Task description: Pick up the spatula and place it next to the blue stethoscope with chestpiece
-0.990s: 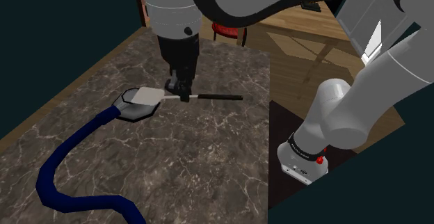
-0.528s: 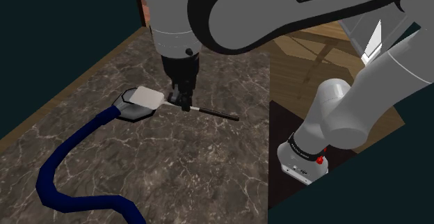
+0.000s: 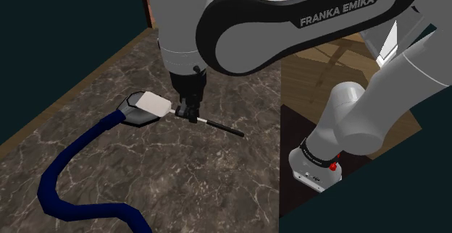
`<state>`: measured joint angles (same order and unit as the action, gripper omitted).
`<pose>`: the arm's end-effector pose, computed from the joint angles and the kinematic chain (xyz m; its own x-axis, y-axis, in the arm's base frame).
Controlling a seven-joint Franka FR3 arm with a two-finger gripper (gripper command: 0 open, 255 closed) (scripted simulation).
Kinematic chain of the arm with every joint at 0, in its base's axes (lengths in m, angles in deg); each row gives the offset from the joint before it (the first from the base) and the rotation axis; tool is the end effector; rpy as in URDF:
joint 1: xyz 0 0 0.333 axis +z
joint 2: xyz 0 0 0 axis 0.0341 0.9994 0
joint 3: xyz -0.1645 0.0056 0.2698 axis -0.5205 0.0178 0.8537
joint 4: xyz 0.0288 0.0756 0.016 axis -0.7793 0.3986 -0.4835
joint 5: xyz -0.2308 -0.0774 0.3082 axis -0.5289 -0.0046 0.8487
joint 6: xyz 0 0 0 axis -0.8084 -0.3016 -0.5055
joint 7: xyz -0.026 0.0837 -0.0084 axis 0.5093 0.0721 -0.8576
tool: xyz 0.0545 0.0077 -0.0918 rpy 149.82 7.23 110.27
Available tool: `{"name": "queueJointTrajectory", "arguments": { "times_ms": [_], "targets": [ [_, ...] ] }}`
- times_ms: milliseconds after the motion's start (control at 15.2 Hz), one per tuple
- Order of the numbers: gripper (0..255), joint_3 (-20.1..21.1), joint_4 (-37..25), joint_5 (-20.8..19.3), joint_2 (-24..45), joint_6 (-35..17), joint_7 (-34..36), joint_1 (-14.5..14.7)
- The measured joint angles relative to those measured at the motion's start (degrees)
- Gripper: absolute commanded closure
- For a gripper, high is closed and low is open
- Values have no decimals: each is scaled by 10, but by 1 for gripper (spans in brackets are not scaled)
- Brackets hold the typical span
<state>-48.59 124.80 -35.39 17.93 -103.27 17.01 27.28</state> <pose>0.3299 0.3506 0.4882 0.8738 0.4827 -0.0593 0.4835 -0.8753 -0.0004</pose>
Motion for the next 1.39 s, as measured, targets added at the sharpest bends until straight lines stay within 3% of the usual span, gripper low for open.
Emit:
{"name": "queueJointTrajectory", "arguments": {
  "times_ms": [264, 330, 726, 1056, 1386],
  "targets": [
    [255, 0, 1, 0, -1, -1, 0, 0],
    [0, 0, 2, 0, -1, -2, 0, 0],
    [0, 0, 5, 1, 0, -2, 0, 0],
    [0, -4, -57, -2, 0, 60, 1, -2],
    [0, -4, -66, -2, -1, 71, 1, -2]
  ]
}}
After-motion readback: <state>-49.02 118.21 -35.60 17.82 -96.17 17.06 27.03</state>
